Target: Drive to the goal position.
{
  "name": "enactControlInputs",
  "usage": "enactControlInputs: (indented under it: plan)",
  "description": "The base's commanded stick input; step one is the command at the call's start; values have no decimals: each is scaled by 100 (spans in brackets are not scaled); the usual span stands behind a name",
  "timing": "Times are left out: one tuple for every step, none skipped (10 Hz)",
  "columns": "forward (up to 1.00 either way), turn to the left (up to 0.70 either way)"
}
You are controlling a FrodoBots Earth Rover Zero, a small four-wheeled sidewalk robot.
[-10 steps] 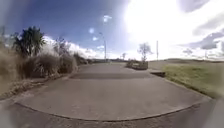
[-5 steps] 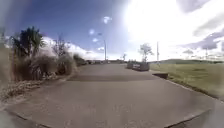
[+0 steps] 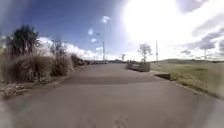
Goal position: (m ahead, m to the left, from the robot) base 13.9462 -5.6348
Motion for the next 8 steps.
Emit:
enactControlInputs:
  plan:
    - [100,0]
    - [100,0]
    - [100,0]
    - [100,0]
    - [100,0]
    - [100,0]
    - [100,0]
    - [100,0]
